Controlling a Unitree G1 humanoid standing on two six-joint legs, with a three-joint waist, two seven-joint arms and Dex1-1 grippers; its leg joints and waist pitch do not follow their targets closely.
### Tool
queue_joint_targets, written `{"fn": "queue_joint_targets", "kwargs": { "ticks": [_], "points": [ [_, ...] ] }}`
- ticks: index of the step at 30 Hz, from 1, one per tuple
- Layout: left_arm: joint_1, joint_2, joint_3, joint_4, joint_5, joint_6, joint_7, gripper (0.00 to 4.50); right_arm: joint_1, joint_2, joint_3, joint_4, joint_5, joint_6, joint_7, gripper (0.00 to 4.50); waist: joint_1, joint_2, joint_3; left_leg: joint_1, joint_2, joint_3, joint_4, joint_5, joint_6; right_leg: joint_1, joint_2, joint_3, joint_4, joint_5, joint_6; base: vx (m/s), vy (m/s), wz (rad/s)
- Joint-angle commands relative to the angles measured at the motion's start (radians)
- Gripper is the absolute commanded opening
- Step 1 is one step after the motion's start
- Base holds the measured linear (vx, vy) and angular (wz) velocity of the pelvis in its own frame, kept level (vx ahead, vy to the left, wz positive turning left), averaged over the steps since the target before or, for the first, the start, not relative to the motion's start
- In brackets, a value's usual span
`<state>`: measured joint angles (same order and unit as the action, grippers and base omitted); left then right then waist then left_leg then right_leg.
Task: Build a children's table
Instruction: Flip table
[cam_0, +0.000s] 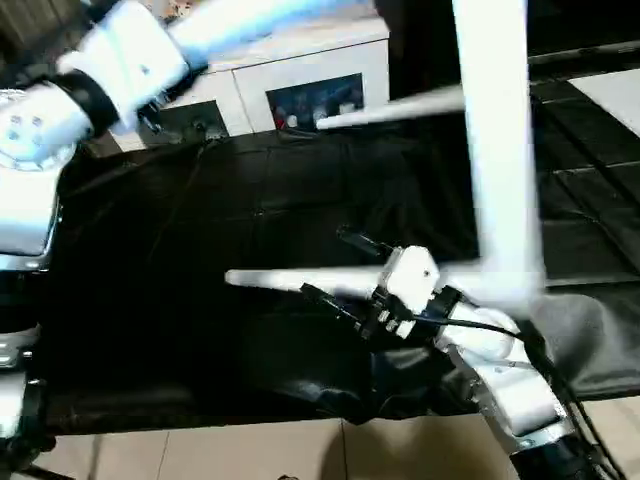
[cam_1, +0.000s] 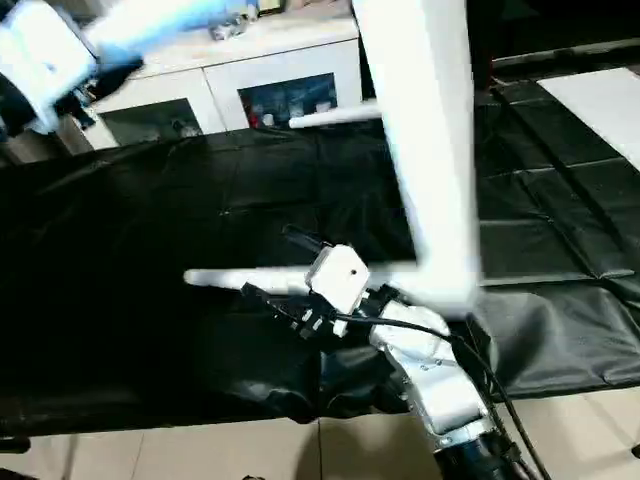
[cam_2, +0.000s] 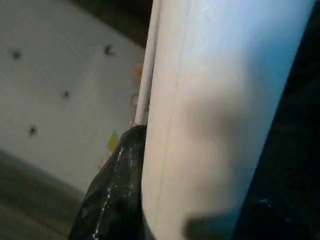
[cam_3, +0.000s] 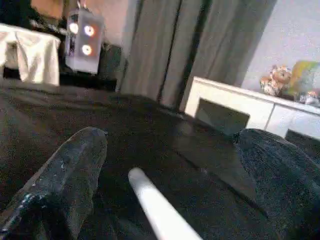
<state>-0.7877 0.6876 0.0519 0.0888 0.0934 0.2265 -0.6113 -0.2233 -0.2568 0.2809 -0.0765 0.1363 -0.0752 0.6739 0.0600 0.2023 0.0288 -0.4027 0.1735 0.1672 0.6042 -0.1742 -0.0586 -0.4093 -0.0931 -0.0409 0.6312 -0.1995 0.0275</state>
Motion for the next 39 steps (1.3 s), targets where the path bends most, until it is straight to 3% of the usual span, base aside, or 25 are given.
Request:
{"fn": "queue_joint_targets", "kwargs": {
  "ticks": [1,5,6,8,10,11,12,13,14,15,16,17,18,19,20,21,24,29,30,33,34,39],
  "points": [
    [0.010,-0.035,0.075,0.060,-0.125,0.114,0.034,1.69,-0.008,0.004,-0.006,-0.027,0.024,0.021,0.011,4.50,0.000,-0.034,-0.052,0.008,0.024,-0.020,-0.069,-0.258,0.053,0.038,-0.038,0.023,-0.085,-0.320,-0.155,0.000,0.000,0.00],
    [0.019,-0.061,0.126,0.064,-0.130,0.142,0.097,1.69,-0.009,0.037,-0.031,-0.036,0.073,0.055,-0.012,4.50,-0.001,-0.036,-0.053,0.008,0.024,-0.021,-0.070,-0.267,0.052,0.036,-0.037,0.022,-0.088,-0.337,-0.152,0.000,0.000,0.00],
    [0.022,-0.066,0.134,0.062,-0.134,0.147,0.106,1.69,-0.007,0.042,-0.034,-0.037,0.080,0.061,-0.014,4.50,-0.002,-0.040,-0.053,0.008,0.025,-0.021,-0.070,-0.266,0.051,0.037,-0.037,0.022,-0.088,-0.333,-0.152,0.000,0.000,0.00],
    [0.034,-0.085,0.159,0.045,-0.141,0.160,0.127,1.69,0.002,0.052,-0.040,-0.042,0.110,0.089,-0.015,4.50,-0.001,-0.038,-0.054,0.008,0.025,-0.021,-0.071,-0.263,0.050,0.036,-0.037,0.021,-0.087,-0.325,-0.150,0.000,0.000,0.00],
    [0.047,-0.094,0.167,0.028,-0.137,0.172,0.135,1.69,0.016,0.054,-0.044,-0.052,0.149,0.117,-0.002,4.50,0.001,-0.055,-0.054,0.005,0.024,-0.019,-0.069,-0.239,0.058,0.038,-0.038,0.022,-0.088,-0.304,-0.154,0.000,0.000,0.00],
    [0.048,-0.095,0.168,0.027,-0.137,0.173,0.136,1.69,0.018,0.054,-0.044,-0.053,0.152,0.120,-0.002,4.50,0.004,-0.048,-0.054,0.006,0.027,-0.021,-0.070,-0.228,0.061,0.039,-0.040,0.023,-0.086,-0.297,-0.157,0.000,0.000,0.00],
    [0.059,-0.103,0.174,0.011,-0.134,0.183,0.142,1.69,0.030,0.055,-0.049,-0.065,0.186,0.148,0.007,4.50,0.003,-0.050,-0.054,0.007,0.026,-0.020,-0.069,-0.226,0.062,0.039,-0.038,0.023,-0.086,-0.293,-0.158,0.000,0.000,0.00],
    [0.074,-0.115,0.183,-0.010,-0.133,0.198,0.152,1.69,0.050,0.055,-0.058,-0.087,0.243,0.186,0.019,4.50,0.005,-0.063,-0.055,0.007,0.028,-0.019,-0.070,-0.226,0.063,0.037,-0.038,0.023,-0.089,-0.291,-0.157,0.000,0.000,0.00],
    [0.085,-0.123,0.186,-0.026,-0.132,0.206,0.159,1.69,0.068,0.045,-0.061,-0.108,0.285,0.219,0.038,4.50,0.005,-0.074,-0.056,0.005,0.028,-0.019,-0.070,-0.211,0.069,0.045,-0.040,0.023,-0.086,-0.272,-0.160,0.000,0.000,0.00],
    [0.093,-0.132,0.192,-0.040,-0.136,0.215,0.170,1.69,0.085,0.029,-0.058,-0.126,0.312,0.245,0.057,4.50,0.012,-0.066,-0.053,0.006,0.032,-0.020,-0.070,-0.198,0.076,0.039,-0.041,0.024,-0.086,-0.256,-0.162,0.000,0.000,0.00],
    [0.099,-0.139,0.193,-0.055,-0.139,0.227,0.176,1.69,0.108,-0.001,-0.046,-0.148,0.329,0.270,0.088,4.50,0.013,-0.068,-0.057,0.006,0.032,-0.022,-0.071,-0.186,0.075,0.045,-0.038,0.021,-0.082,-0.231,-0.162,0.000,0.000,0.00],
    [0.100,-0.140,0.193,-0.058,-0.140,0.230,0.177,1.69,0.114,-0.010,-0.042,-0.153,0.332,0.276,0.096,4.50,0.016,-0.067,-0.058,0.008,0.033,-0.021,-0.069,-0.194,0.074,0.039,-0.038,0.022,-0.081,-0.218,-0.165,0.000,0.000,0.00],
    [0.103,-0.147,0.195,-0.070,-0.143,0.241,0.183,1.69,0.130,-0.020,-0.048,-0.168,0.351,0.296,0.106,4.50,0.016,-0.080,-0.057,0.006,0.031,-0.020,-0.071,-0.200,0.073,0.042,-0.036,0.021,-0.082,-0.219,-0.166,0.000,0.000,0.00],
    [0.106,-0.152,0.196,-0.078,-0.145,0.247,0.187,1.69,0.140,-0.024,-0.054,-0.178,0.365,0.308,0.110,4.50,0.022,-0.075,-0.056,0.009,0.031,-0.018,-0.071,-0.219,0.066,0.036,-0.040,0.023,-0.086,-0.245,-0.164,0.000,0.000,0.00],
    [0.111,-0.155,0.197,-0.091,-0.146,0.255,0.193,1.69,0.154,-0.018,-0.076,-0.187,0.379,0.318,0.091,4.50,0.024,-0.086,-0.054,0.008,0.032,-0.018,-0.074,-0.231,0.059,0.038,-0.040,0.024,-0.089,-0.265,-0.158,0.000,0.000,0.00],
    [0.115,-0.159,0.197,-0.103,-0.146,0.264,0.199,1.69,0.165,-0.015,-0.095,-0.193,0.388,0.324,0.075,4.50,0.028,-0.085,-0.054,0.010,0.032,-0.018,-0.074,-0.235,0.056,0.037,-0.042,0.025,-0.088,-0.272,-0.156,0.000,0.000,0.00],
    [0.120,-0.162,0.196,-0.119,-0.143,0.275,0.203,1.69,0.177,-0.019,-0.117,-0.189,0.385,0.328,0.057,4.50,0.035,-0.086,-0.053,0.014,0.033,-0.018,-0.076,-0.252,0.039,0.029,-0.040,0.027,-0.092,-0.285,-0.151,0.000,0.000,0.00],
    [0.133,-0.170,0.198,-0.153,-0.139,0.302,0.204,1.68,0.113,0.021,-0.178,-0.057,0.264,0.340,-0.145,4.50,0.031,-0.094,-0.050,0.015,0.030,-0.019,-0.084,-0.290,-0.005,0.028,-0.039,0.025,-0.093,-0.289,-0.158,0.000,0.000,0.00],
    [0.135,-0.168,0.196,-0.159,-0.139,0.306,0.204,1.68,0.090,0.031,-0.198,-0.028,0.253,0.352,-0.196,4.50,0.032,-0.102,-0.051,0.018,0.030,-0.018,-0.083,-0.298,-0.006,0.029,-0.039,0.025,-0.094,-0.293,-0.156,0.000,0.000,0.00],
    [0.140,-0.170,0.200,-0.177,-0.150,0.317,0.208,1.68,0.052,0.047,-0.234,0.004,0.267,0.374,-0.249,4.50,0.035,-0.103,-0.053,0.016,0.030,-0.019,-0.082,-0.263,0.000,0.033,-0.040,0.027,-0.089,-0.248,-0.156,0.000,0.000,0.00],
    [0.149,-0.167,0.197,-0.198,-0.152,0.326,0.207,1.68,0.023,0.056,-0.253,0.019,0.272,0.379,-0.275,4.50,0.034,-0.113,-0.054,0.013,0.030,-0.017,-0.080,-0.243,0.007,0.035,-0.039,0.026,-0.087,-0.217,-0.159,0.000,0.000,0.00],
    [0.167,-0.172,0.194,-0.223,-0.159,0.339,0.207,1.68,-0.032,0.070,-0.267,0.054,0.246,0.394,-0.336,4.50,0.036,-0.115,-0.057,0.012,0.029,-0.013,-0.071,-0.158,0.033,0.039,-0.038,0.025,-0.077,-0.131,-0.180,0.000,0.000,0.00]
  ]
}}
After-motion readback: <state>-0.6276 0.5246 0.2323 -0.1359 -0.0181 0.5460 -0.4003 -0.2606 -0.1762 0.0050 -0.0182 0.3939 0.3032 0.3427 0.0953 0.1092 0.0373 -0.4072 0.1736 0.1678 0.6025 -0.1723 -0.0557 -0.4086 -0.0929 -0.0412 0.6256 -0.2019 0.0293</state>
